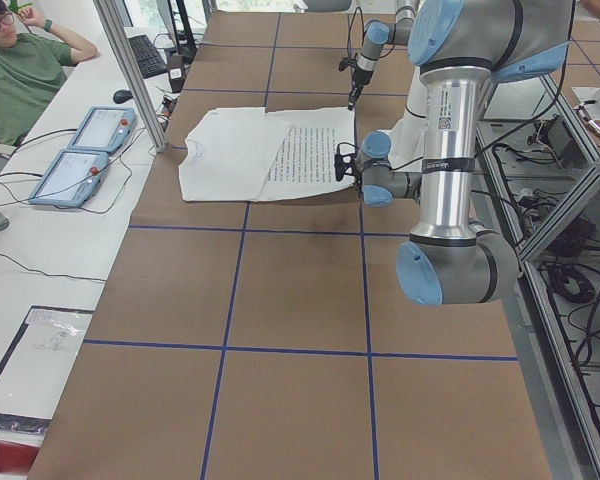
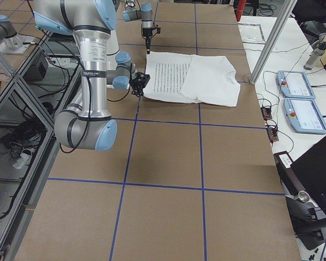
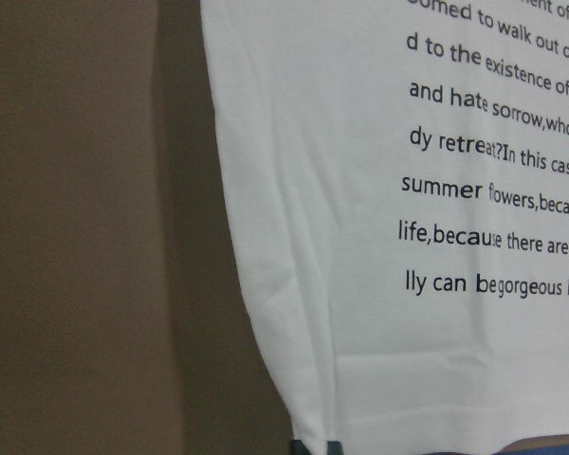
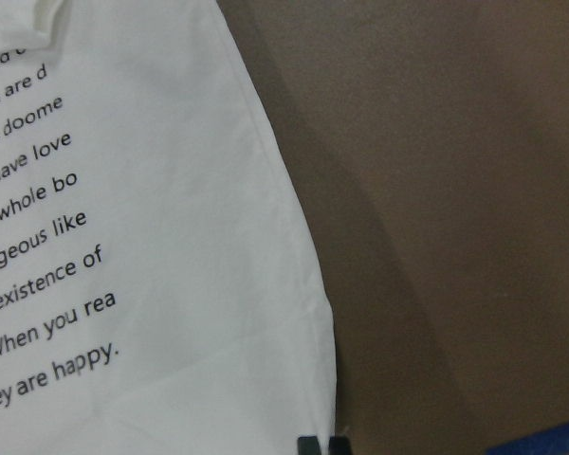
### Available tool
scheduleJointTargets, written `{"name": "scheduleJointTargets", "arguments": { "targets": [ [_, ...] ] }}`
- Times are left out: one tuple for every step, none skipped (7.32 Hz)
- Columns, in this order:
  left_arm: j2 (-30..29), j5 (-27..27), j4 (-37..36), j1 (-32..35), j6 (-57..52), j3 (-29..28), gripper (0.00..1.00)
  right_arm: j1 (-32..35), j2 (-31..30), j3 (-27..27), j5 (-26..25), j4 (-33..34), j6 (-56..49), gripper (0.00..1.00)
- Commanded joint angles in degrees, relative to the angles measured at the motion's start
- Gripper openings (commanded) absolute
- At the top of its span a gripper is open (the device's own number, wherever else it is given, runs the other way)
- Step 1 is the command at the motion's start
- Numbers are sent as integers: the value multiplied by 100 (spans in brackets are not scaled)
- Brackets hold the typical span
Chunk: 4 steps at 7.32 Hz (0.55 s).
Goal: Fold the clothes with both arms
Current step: 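Lift the hem with both grippers and fold it toward the collar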
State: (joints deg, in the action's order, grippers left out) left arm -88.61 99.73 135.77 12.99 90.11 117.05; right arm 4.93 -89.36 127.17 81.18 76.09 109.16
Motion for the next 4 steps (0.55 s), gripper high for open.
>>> {"name": "scheduleJointTargets", "arguments": {
  "targets": [
    [631, 432, -268, 107, -2, 1260, 0, 139, -21, 1435, 580, 1454, 0, 0],
    [687, 912, -1219, 299, -28, 2129, 0, 444, 14, 2007, 984, 2062, -18, 0],
    [383, 1413, -2064, 797, -72, 2425, 0, 996, 93, 2091, 1588, 2181, -79, 0],
    [-212, 1522, -2559, 1219, -308, 2341, 0, 1471, 207, 1979, 2021, 2182, -401, 0]
  ]
}}
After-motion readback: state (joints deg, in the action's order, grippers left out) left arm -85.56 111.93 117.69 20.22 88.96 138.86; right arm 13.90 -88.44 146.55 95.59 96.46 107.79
